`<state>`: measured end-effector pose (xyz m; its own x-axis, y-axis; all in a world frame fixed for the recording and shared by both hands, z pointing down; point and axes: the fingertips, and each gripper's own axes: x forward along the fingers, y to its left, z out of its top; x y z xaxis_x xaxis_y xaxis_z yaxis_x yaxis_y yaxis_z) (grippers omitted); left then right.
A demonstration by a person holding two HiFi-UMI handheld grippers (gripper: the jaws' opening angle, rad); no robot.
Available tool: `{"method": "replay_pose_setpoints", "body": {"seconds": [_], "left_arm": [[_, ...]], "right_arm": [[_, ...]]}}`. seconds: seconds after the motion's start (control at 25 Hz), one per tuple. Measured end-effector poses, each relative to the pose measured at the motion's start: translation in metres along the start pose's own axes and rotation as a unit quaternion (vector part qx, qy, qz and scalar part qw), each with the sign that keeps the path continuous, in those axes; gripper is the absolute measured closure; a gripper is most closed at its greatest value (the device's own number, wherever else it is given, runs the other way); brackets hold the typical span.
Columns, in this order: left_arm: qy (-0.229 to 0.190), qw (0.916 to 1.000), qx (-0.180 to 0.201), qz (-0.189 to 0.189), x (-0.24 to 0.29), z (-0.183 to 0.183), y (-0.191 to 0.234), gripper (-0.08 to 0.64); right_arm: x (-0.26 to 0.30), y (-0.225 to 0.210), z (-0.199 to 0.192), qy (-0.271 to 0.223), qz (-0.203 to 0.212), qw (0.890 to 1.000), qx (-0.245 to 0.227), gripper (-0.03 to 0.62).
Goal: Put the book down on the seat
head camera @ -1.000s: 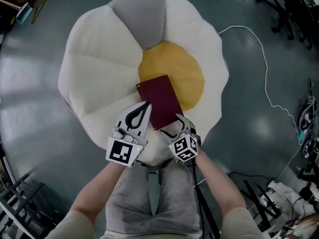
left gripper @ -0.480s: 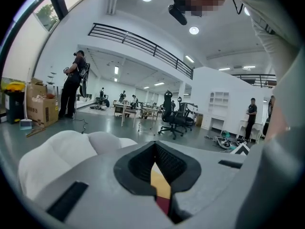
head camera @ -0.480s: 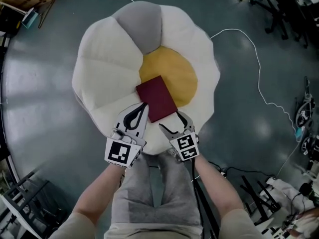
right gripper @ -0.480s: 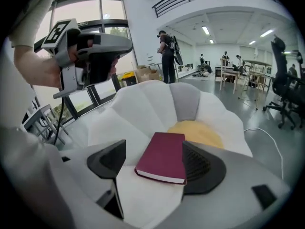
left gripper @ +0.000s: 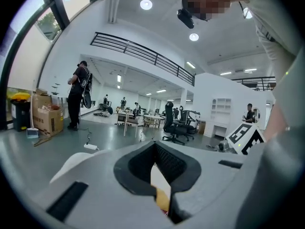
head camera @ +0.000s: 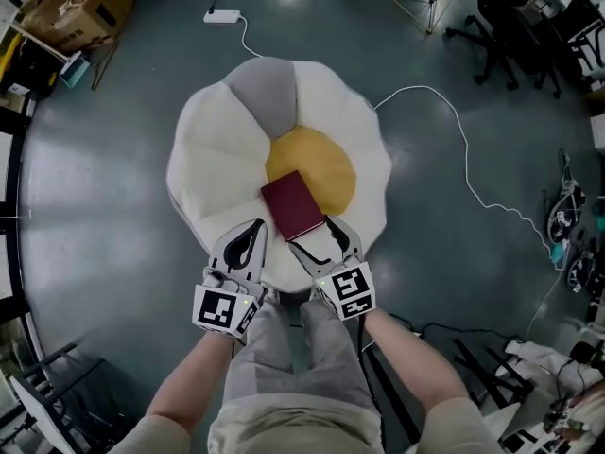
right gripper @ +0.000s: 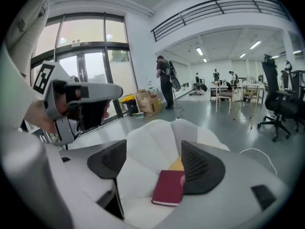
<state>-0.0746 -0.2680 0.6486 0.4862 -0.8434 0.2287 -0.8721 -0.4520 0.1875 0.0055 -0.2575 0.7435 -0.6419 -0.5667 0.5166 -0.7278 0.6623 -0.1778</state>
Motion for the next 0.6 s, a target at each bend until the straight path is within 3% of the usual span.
{"method": "replay_pose_setpoints", "body": {"seconds": [0.16, 0.28, 0.44, 0.6], "left_arm": [[-0.02, 0.9996, -0.001, 0.021, -0.023, 0.053, -0.005, 0.557], [-0.036, 0.999, 0.0, 0.026, -0.036, 0.096, -0.006, 0.557], [-0.056, 0.9982, 0.012, 0.019, -0.048, 0.158, -0.019, 0.557], [-0.093, 0.9956, -0.005, -0.007, -0.06, 0.217, -0.037, 0.557]], "right_arm": [[-0.046, 0.0, 0.071, -0.049, -0.028, 0.998, 0.007, 0.261], [-0.078, 0.002, 0.121, -0.085, -0.052, 0.995, 0.001, 0.328], [-0.126, 0.005, 0.185, -0.137, -0.08, 0.987, -0.015, 0.427], [-0.172, 0.009, 0.245, -0.19, -0.099, 0.976, -0.032, 0.442]]}}
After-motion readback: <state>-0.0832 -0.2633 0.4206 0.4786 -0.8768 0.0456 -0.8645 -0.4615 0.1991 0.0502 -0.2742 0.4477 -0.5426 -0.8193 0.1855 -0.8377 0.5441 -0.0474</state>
